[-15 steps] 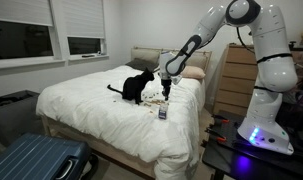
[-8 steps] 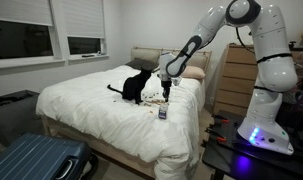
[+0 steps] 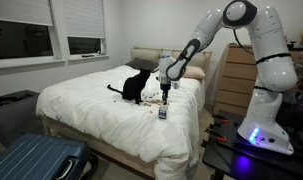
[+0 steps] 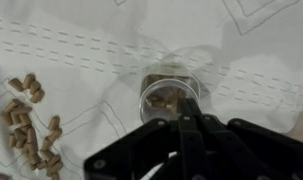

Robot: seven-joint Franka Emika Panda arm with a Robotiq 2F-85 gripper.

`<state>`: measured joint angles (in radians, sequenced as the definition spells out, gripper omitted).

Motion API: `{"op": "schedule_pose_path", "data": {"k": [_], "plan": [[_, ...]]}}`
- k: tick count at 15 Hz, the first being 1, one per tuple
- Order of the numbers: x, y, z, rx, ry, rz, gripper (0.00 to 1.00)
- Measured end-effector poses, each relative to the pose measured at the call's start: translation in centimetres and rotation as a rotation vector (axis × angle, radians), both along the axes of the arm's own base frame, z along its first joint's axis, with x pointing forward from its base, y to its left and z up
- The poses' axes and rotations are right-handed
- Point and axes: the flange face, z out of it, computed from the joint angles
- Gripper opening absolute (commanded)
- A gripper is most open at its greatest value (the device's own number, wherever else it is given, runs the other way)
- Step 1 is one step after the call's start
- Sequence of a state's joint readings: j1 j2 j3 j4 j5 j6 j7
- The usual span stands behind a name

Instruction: Pick some objects from the bed and put them in the clear bottle

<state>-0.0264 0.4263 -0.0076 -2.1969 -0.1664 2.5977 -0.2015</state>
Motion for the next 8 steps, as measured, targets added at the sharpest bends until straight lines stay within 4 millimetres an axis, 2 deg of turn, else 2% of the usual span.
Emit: {"op": "schedule_pose_path", "data": {"k": [5, 6, 8], "plan": [[0.1, -0.3, -1.4, 0.008, -0.029, 0.013, 0.02], [0.1, -0.4, -1.6, 0.009, -0.03, 0.014, 0.27], [0.1, -0.5, -2.0, 0.01, -0.028, 0.022, 0.31]]}}
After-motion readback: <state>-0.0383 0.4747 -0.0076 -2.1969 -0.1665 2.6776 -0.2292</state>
